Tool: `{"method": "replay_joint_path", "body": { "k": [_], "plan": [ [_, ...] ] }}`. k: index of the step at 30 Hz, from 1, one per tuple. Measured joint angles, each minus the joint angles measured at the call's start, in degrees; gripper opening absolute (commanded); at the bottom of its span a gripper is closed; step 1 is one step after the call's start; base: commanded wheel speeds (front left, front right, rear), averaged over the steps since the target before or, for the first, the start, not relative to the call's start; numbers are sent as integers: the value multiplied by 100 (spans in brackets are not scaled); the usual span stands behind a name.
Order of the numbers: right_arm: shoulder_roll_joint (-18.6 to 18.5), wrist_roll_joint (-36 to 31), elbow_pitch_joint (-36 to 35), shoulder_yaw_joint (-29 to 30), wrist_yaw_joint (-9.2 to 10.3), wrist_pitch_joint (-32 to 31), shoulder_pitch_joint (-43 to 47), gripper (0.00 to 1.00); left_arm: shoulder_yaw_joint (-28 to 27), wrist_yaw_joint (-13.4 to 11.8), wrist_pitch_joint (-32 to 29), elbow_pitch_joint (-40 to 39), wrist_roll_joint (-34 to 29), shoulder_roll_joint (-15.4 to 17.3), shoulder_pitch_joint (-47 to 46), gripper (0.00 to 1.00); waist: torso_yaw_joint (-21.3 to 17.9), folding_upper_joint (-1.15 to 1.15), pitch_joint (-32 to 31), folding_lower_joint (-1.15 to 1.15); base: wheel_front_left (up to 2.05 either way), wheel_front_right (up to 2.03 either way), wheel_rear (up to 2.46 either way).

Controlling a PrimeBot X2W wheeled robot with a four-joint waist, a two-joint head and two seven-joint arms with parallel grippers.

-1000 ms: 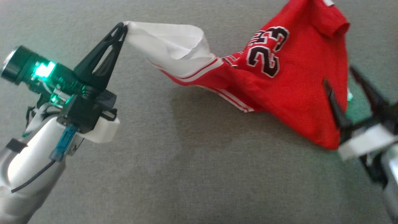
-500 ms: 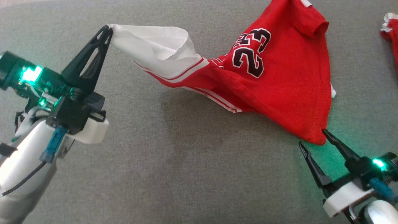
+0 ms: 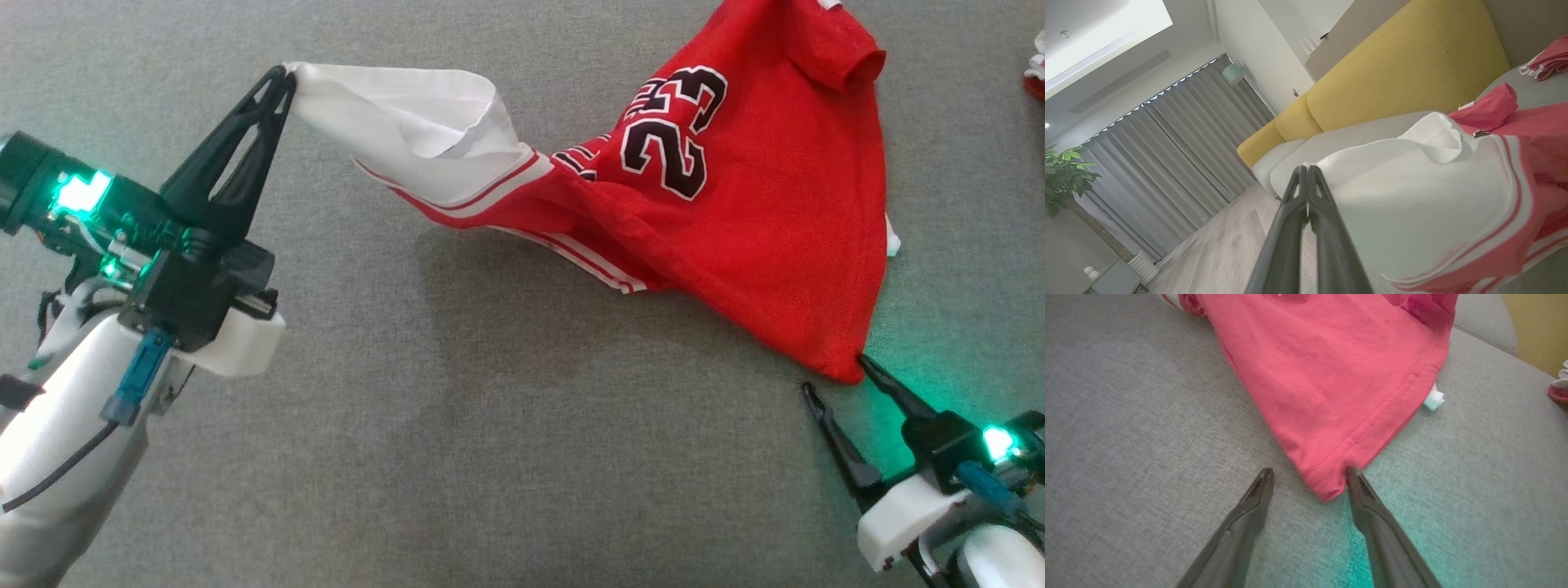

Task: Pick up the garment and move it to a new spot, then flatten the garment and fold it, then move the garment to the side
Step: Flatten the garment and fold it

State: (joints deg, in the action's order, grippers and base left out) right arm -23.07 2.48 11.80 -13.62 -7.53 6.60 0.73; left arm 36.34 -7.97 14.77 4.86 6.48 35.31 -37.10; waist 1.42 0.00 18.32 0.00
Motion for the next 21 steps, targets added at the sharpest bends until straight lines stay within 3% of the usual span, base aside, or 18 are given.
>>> {"method": "replay_joint_path", "body": {
  "k": [2, 3, 4, 13, 21],
  "plan": [
    [9, 0, 36, -9, 0, 1, -48, 22, -5, 41, 0, 3, -2, -8, 0, 0, 10, 0, -6, 0, 0, 0, 0],
    [9, 0, 52, -16, 0, 0, -60, 5, -9, 43, 0, 9, -11, -8, 0, 0, 13, 0, -12, 0, 0, 0, 0],
    [9, -1, 67, -18, 0, -1, -68, 0, -14, 43, 0, 20, -31, -10, 0, 0, 13, 0, -19, 0, 0, 0, 0],
    [-25, -13, -20, 160, 0, -49, -70, 0, -78, 41, 0, 42, -51, -24, 62, 0, -60, 0, -251, 0, 0, 0, 0],
    [-575, -59, -1301, 812, 0, -334, -353, 0, -146, 48, 0, -187, -110, 126, 307, 0, -207, 0, -765, -1, 0, 0, 0]
  ]
}}
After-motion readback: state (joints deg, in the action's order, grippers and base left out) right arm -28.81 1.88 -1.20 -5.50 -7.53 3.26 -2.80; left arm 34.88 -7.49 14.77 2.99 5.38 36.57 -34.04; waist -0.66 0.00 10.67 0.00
